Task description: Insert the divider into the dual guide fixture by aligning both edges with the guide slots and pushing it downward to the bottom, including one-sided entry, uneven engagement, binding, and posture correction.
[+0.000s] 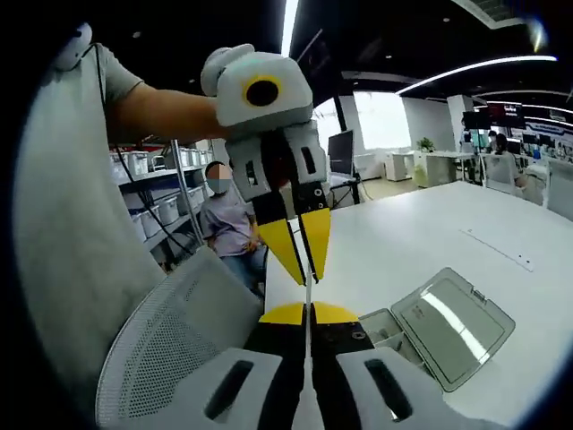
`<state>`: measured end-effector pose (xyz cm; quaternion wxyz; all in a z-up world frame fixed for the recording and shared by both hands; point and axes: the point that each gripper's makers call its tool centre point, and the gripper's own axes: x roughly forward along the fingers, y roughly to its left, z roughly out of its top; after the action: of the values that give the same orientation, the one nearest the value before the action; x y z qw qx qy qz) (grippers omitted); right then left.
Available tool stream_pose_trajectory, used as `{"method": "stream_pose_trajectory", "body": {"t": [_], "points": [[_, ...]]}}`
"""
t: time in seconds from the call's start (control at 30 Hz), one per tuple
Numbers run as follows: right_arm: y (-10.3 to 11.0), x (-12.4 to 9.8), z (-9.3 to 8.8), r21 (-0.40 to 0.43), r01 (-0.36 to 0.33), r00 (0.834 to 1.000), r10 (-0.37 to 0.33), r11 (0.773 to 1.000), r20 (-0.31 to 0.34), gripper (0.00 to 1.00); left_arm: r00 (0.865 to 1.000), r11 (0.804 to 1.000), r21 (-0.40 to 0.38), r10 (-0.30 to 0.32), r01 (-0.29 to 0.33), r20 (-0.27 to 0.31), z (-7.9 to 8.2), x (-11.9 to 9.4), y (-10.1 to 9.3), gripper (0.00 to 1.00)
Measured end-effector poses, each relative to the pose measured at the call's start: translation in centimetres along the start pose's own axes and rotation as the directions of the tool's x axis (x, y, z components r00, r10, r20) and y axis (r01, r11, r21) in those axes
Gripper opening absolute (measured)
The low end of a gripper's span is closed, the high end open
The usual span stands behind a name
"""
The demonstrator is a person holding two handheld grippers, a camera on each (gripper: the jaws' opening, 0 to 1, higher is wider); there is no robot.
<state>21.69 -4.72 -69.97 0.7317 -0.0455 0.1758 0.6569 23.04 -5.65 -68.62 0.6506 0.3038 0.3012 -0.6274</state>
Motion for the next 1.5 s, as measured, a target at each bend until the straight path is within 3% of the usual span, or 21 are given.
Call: {"method": "stream_pose_trajectory", "body": {"t": [0.2, 0.33, 0.43, 0.73, 1.2, 1.5], "points": [[0.4, 0.1, 0.1, -0.033, -0.017, 1.0, 0.017, 0.999, -0.006, 0.0, 0.998, 0.999, -0.015, -0.045, 0.045, -0.033, -0.3, 0.2, -0.6, 0.01], [1.1, 0.3, 0.1, -0.063, -0.038, 0.999, 0.036, 0.997, -0.027, 0.0, 0.992, 0.992, -0.081, -0.1, 0.094, -0.072, -0.7, 0.2, -1.6, 0.0], [1.3, 0.4, 0.0, -0.065, -0.04, 0.999, 0.038, 0.997, -0.03, 0.0, 0.99, 0.992, -0.081, -0.103, 0.096, -0.094, -0.7, 0.3, -1.6, 0.0], [1.4, 0.2, -0.3, -0.06, -0.036, 0.999, 0.035, 0.998, -0.011, 0.0, 0.978, 0.976, -0.184, -0.144, 0.115, -0.151, -0.7, 0.6, -1.8, 0.0], [1.4, 0.5, -1.3, -0.031, 0.009, 0.999, -0.008, 0.999, 0.034, 0.0, 0.946, 0.978, -0.164, -0.173, 0.131, -0.275, -1.1, 1.3, -2.2, 0.0], [0.9, 0.5, -1.6, 0.002, 0.015, 0.999, -0.015, 1.0, 0.05, 0.0, 0.941, 0.973, -0.183, -0.187, 0.138, -0.283, -1.4, 1.8, -1.6, 0.0]]}}
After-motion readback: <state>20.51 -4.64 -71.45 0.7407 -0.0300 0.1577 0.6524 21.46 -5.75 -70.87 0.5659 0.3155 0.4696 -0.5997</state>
